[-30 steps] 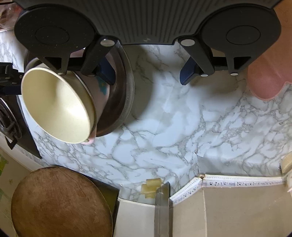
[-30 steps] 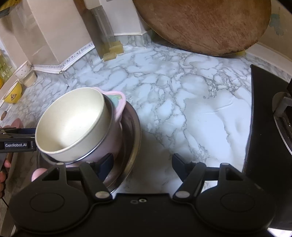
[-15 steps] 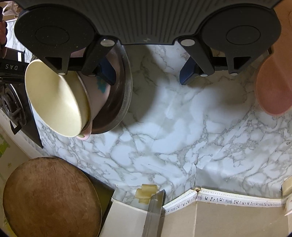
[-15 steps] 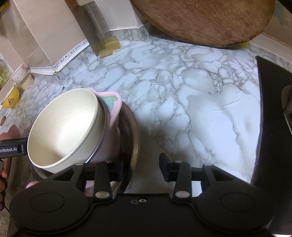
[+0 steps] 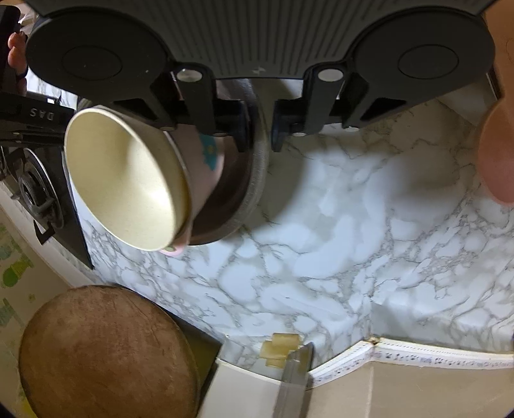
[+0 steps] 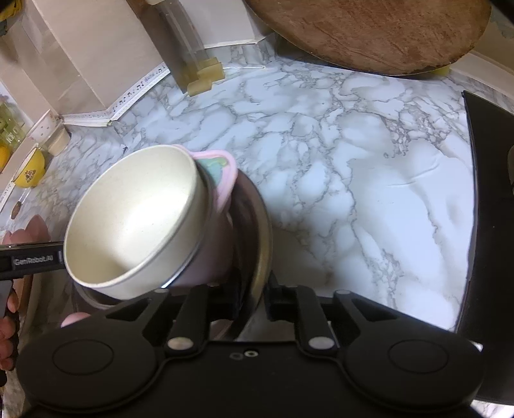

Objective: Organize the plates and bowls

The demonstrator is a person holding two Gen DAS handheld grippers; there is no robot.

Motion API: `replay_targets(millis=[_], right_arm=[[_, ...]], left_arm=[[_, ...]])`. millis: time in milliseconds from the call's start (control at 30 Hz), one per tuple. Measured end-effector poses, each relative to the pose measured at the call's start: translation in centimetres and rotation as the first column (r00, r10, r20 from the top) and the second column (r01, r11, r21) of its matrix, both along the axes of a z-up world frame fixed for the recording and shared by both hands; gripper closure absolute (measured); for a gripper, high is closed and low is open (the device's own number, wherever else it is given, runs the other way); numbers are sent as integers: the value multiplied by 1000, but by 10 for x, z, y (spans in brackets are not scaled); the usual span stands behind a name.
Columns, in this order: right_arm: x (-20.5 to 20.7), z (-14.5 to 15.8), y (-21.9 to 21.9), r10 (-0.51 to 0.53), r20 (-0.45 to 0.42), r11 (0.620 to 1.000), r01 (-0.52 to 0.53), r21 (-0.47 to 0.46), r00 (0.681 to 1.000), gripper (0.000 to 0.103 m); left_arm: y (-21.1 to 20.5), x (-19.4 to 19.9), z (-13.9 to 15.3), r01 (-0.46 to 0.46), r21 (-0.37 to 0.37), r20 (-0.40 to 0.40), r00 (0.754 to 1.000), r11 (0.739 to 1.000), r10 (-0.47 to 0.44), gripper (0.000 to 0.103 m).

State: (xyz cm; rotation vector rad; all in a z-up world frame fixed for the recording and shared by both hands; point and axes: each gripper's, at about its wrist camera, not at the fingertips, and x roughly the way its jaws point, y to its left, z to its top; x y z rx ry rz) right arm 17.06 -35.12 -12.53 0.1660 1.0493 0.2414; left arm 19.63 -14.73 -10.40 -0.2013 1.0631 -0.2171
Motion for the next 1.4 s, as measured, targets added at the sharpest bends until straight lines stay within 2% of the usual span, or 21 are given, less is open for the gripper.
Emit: replay_targets(millis=[233, 567, 800, 1100, 1400], right_arm=[[-1, 1, 2, -17, 0, 1000, 17, -12, 1000, 89], [-5, 11, 5, -21, 34, 999, 22, -29, 999, 89], [-7, 30, 12, -6, 67, 999, 9, -33, 998, 89], [-11, 65, 41, 33, 116, 999, -31, -20, 993, 89], [-8, 88, 96, 116, 153, 993, -117, -4, 981, 90]], left_arm=[[-7, -1, 3, 8, 50, 6, 1000, 999, -8, 91], [-6, -7, 10, 25, 58, 38, 999, 998, -27, 91], [4, -10, 27, 12, 46, 60, 998, 999, -15, 91], [39, -25, 60, -43, 38, 86, 996, 998, 39, 90], [96, -51, 88, -128, 52, 129, 984, 990, 120, 90]])
